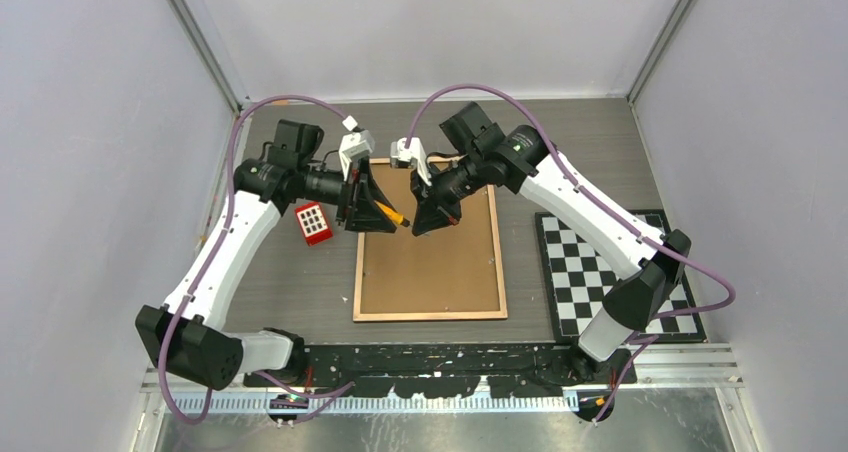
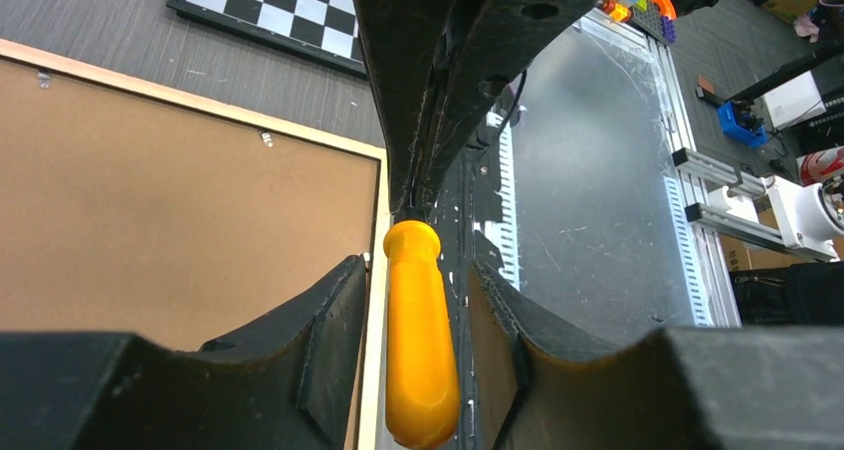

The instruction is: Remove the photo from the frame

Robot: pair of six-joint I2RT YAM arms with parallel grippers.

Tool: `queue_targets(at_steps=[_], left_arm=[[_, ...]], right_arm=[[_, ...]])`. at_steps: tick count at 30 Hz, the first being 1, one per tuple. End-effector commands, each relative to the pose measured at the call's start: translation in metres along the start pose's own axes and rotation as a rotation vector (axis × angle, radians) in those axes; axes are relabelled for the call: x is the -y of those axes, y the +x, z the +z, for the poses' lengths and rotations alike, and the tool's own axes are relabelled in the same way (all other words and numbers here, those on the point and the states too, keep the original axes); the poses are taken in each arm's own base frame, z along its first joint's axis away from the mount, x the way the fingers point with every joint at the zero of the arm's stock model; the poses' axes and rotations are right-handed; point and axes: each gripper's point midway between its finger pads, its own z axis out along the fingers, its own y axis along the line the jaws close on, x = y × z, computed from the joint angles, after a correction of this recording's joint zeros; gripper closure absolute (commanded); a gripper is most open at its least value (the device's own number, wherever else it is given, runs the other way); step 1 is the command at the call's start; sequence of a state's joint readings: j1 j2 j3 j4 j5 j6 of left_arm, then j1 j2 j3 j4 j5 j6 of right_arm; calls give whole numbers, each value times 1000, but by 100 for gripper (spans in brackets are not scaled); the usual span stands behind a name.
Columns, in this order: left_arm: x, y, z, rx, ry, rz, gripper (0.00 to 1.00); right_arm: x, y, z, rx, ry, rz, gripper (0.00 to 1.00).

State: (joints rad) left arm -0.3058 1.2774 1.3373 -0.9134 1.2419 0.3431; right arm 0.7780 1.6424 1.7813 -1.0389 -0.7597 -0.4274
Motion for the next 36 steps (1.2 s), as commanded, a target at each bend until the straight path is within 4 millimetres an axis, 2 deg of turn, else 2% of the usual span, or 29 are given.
queue_targets(at_steps=[1,8,13,15,16,19,20,23,27,31,33,35,36], left_arm=[[6,-11,1,39,33,28,58],[8,-14,1,57,35,28,58],[8,-11,2,52,37,13,63],[9,-11,3,53,42,11,73],[9,-12,3,54,44,6,81],[8,-11,3,50,33,-28,99],[7,-10,3,47,16,-42,100],[-4,-7,-4,46,-66,-69,100],[-33,-2,-24,66,-235,-157,100],[-55,26,-43,-35,-391,-191,100],[-60,40,-51,-91,-443,-200,100],[-66,55,-58,-140,-492,-207,100],[-66,62,-60,-165,-503,-192,100]], right_arm=[[-11,-17,-11,64,8,-70,99],[-10,-17,-8,65,-4,-61,99],[-11,-18,-8,71,-8,-60,99],[-11,-16,-7,67,-10,-56,99],[-10,-15,-7,66,-7,-55,99],[-7,-14,-7,65,13,-37,93],[-5,-13,-7,65,25,-19,90],[14,-6,-12,73,94,84,60],[47,4,-28,132,182,260,41],[77,30,-43,125,309,376,32],[78,45,-42,85,336,379,30],[71,65,-38,34,315,369,28],[68,75,-36,8,304,362,20]])
